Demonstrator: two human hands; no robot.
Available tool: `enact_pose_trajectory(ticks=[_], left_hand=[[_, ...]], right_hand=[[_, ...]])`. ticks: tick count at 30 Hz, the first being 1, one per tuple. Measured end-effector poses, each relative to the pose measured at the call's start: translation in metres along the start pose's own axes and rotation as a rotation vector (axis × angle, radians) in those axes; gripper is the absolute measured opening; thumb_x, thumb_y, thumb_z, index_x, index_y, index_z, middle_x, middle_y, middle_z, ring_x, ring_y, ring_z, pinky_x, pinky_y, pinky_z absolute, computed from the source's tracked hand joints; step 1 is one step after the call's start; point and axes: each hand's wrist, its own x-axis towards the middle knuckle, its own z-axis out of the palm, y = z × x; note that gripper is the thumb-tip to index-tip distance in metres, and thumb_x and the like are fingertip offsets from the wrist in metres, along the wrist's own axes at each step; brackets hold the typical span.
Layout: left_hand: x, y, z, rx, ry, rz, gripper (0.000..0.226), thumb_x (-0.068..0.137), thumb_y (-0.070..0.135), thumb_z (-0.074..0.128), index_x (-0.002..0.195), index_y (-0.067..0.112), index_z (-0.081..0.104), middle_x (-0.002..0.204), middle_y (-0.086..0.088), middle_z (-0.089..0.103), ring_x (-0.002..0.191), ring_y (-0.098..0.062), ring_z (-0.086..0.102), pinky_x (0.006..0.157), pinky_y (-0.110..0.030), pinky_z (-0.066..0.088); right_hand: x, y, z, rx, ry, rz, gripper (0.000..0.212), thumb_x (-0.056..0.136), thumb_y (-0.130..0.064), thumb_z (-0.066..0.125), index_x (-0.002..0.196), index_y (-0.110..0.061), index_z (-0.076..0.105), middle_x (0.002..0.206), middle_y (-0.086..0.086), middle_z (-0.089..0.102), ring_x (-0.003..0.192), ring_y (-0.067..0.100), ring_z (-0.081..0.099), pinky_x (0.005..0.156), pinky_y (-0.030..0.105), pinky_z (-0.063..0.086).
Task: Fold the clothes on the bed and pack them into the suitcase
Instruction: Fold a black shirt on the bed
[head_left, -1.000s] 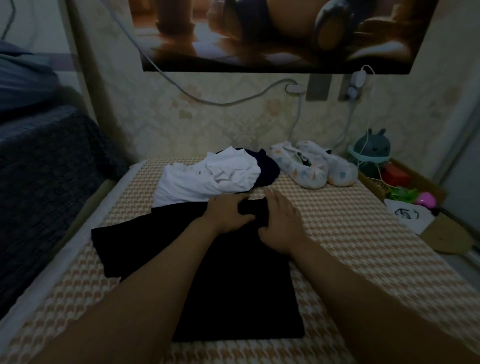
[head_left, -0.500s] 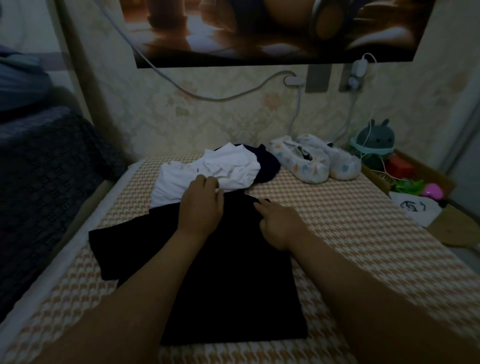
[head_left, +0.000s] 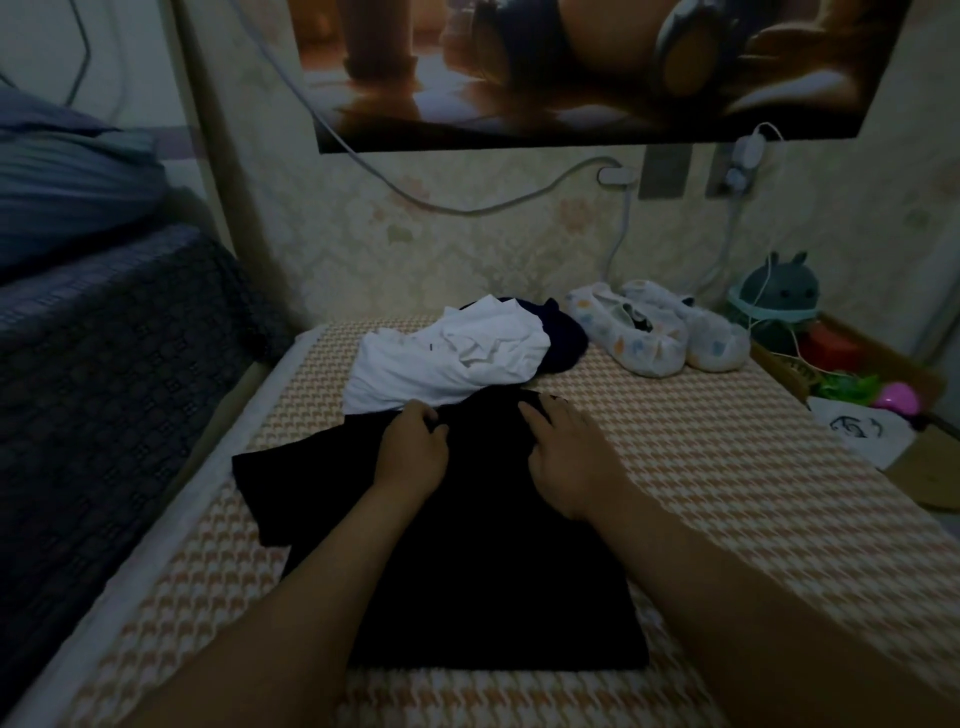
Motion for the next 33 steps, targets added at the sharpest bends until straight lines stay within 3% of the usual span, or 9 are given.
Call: enact_pose_trajectory(ticks=[4, 7, 10, 14, 19, 21, 24, 28, 33], left_hand=[[0.004, 0.001, -0.011, 0.034, 0.272, 0.140, 0.016, 0.101, 0.017, 0.041, 0.088, 0.009, 0.047, 0.076, -0.004, 0.052, 0.064, -0.011, 0.047, 0.055, -0.030, 0.032], [0.011, -0.016, -0.019, -0.116, 0.230, 0.117, 0.022, 0.099, 0.031, 0.043, 0.110, 0.019, 0.058, 0.103, 0.000, 0.064, 0.091, -0.016, 0.059, 0.076, -0.025, 0.043], [-0.002, -0.039, -0.015, 0.185, 0.163, 0.020, 0.019, 0.098, 0.029, 0.049, 0.106, 0.015, 0.059, 0.100, -0.007, 0.058, 0.092, -0.025, 0.056, 0.073, -0.029, 0.040], [-0.022, -0.024, -0.015, 0.547, 0.198, 0.490, 0.022, 0.083, 0.015, 0.065, 0.104, 0.012, 0.060, 0.109, -0.012, 0.053, 0.094, -0.031, 0.051, 0.069, -0.035, 0.036], [-0.072, 0.011, -0.020, 0.457, -0.240, 0.688, 0.046, 0.089, 0.051, 0.047, 0.123, 0.024, 0.061, 0.136, -0.006, 0.049, 0.123, -0.025, 0.045, 0.098, -0.040, 0.043], [-0.102, 0.008, -0.021, 0.560, -0.518, 0.523, 0.061, 0.091, 0.065, 0.036, 0.145, 0.036, 0.037, 0.158, 0.001, 0.020, 0.144, -0.022, 0.019, 0.117, -0.041, 0.021], [-0.130, 0.003, -0.040, 0.543, -0.672, 0.315, 0.080, 0.084, 0.076, 0.038, 0.151, 0.045, 0.007, 0.161, 0.011, -0.009, 0.148, -0.013, -0.008, 0.120, -0.042, -0.003], [-0.138, 0.005, -0.080, 0.575, -0.724, 0.292, 0.102, 0.069, 0.070, 0.065, 0.150, 0.044, 0.008, 0.158, 0.011, 0.008, 0.144, -0.019, 0.013, 0.115, -0.048, 0.024], [-0.146, -0.002, -0.109, 0.727, -0.615, 0.323, 0.043, 0.081, 0.019, 0.065, 0.120, 0.021, 0.047, 0.120, -0.003, 0.048, 0.108, -0.023, 0.048, 0.085, -0.032, 0.045]], right_hand=[[0.001, 0.002, 0.000, 0.005, -0.045, -0.003, 0.067, 0.089, -0.039, 0.015, 0.151, -0.019, 0.027, 0.157, 0.014, 0.025, 0.144, 0.031, 0.024, 0.114, 0.049, 0.025], [0.003, 0.005, 0.002, 0.020, -0.123, -0.005, 0.060, 0.094, -0.037, 0.021, 0.154, -0.028, 0.017, 0.160, 0.010, 0.017, 0.146, 0.027, 0.018, 0.114, 0.047, 0.025], [0.002, 0.005, 0.001, 0.003, -0.247, 0.034, 0.055, 0.101, -0.042, 0.018, 0.154, -0.034, 0.005, 0.162, 0.010, 0.007, 0.149, 0.026, 0.006, 0.118, 0.048, 0.015], [-0.012, -0.001, -0.016, -0.103, -0.276, 0.059, 0.060, 0.102, -0.046, 0.022, 0.154, -0.033, -0.007, 0.162, 0.011, -0.006, 0.149, 0.028, -0.005, 0.118, 0.048, 0.003], [-0.043, -0.019, -0.041, -0.154, -0.336, -0.022, 0.072, 0.099, -0.036, 0.039, 0.155, -0.023, -0.005, 0.161, 0.012, -0.009, 0.149, 0.028, -0.006, 0.119, 0.042, 0.003], [-0.063, -0.031, -0.056, -0.126, -0.390, -0.061, 0.075, 0.096, -0.041, 0.046, 0.155, -0.020, 0.004, 0.162, 0.010, -0.004, 0.149, 0.025, -0.001, 0.120, 0.038, 0.006], [-0.100, -0.050, -0.072, -0.053, -0.553, -0.078, 0.087, 0.088, -0.060, 0.052, 0.155, -0.028, 0.006, 0.162, 0.002, -0.004, 0.149, 0.020, -0.002, 0.120, 0.034, 0.004], [-0.138, -0.065, -0.085, -0.075, -0.663, -0.123, 0.103, 0.077, -0.070, 0.059, 0.152, -0.041, -0.006, 0.162, -0.001, -0.012, 0.148, 0.021, -0.011, 0.120, 0.042, -0.002], [-0.154, -0.077, -0.094, -0.148, -0.555, -0.092, 0.078, 0.094, -0.030, 0.057, 0.155, -0.031, 0.007, 0.162, -0.001, 0.005, 0.148, 0.018, 0.012, 0.119, 0.034, 0.019]])
